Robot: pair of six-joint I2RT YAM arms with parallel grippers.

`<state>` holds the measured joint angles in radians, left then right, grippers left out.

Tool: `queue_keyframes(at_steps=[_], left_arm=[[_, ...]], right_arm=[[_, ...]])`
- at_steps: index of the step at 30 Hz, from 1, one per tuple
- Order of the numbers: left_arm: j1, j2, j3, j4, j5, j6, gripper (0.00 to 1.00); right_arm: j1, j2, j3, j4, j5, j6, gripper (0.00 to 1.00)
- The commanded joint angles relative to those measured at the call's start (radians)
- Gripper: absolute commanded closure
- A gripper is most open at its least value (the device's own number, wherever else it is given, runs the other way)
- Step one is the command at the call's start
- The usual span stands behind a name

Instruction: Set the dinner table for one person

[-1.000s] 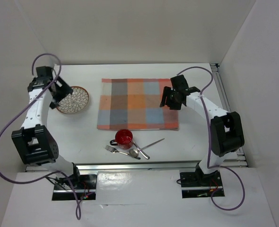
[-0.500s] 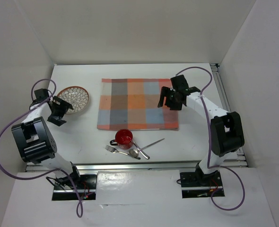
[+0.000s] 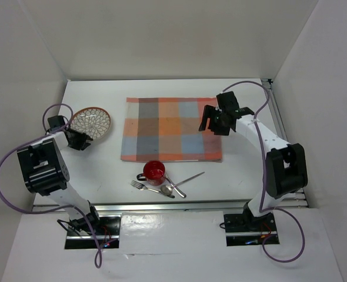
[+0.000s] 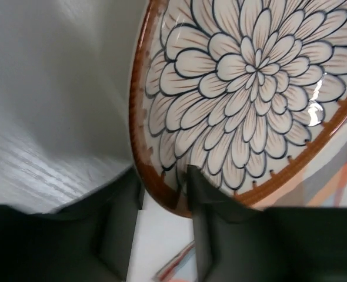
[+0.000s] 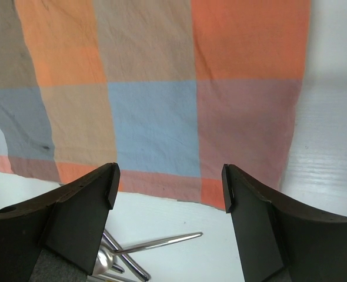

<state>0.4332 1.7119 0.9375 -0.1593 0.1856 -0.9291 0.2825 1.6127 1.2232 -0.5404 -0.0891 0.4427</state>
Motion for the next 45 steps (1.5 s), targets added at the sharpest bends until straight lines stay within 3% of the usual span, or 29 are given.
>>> queue_keyframes(at_steps=[1, 4, 5, 18, 23, 27, 35, 40, 45], left_arm=[[0.002, 0.009, -0.002, 0.032, 0.009, -0.011, 0.67], [-0.007, -0.001, 0.030, -0.018, 0.009, 0.003, 0.86], [-0.007, -0.011, 0.052, -0.031, 0.023, 0.015, 1.00], [-0.068, -0.187, 0.246, -0.115, 0.109, 0.096, 1.00], [-0.178, -0.207, 0.359, -0.175, 0.098, 0.141, 1.00], [-0.272, -0.207, 0.369, -0.125, 0.182, 0.118, 1.00], [-0.537, -0.031, 0.449, -0.024, 0.227, 0.020, 1.00], [-0.634, 0.167, 0.569, 0.000, 0.262, -0.026, 1.00], [-0.671, 0.262, 0.583, 0.049, 0.282, -0.060, 1.00]], right_arm=[[-0.009, -0.066, 0.022, -0.013, 0.015, -0.015, 0.18], [-0.009, -0.066, 0.013, -0.023, 0.015, -0.015, 0.18], [-0.009, -0.066, 0.013, -0.023, 0.015, -0.015, 0.18], [-0.009, -0.112, -0.020, -0.032, 0.034, 0.004, 0.18], [-0.009, -0.123, -0.054, -0.021, 0.025, 0.014, 0.18], [-0.009, -0.132, -0.054, -0.021, 0.025, 0.014, 0.18], [-0.009, -0.151, -0.034, -0.032, 0.052, 0.014, 0.18], [-0.029, -0.221, -0.043, -0.085, 0.114, 0.014, 0.17], [-0.048, -0.322, -0.066, -0.099, 0.152, 0.024, 0.17]])
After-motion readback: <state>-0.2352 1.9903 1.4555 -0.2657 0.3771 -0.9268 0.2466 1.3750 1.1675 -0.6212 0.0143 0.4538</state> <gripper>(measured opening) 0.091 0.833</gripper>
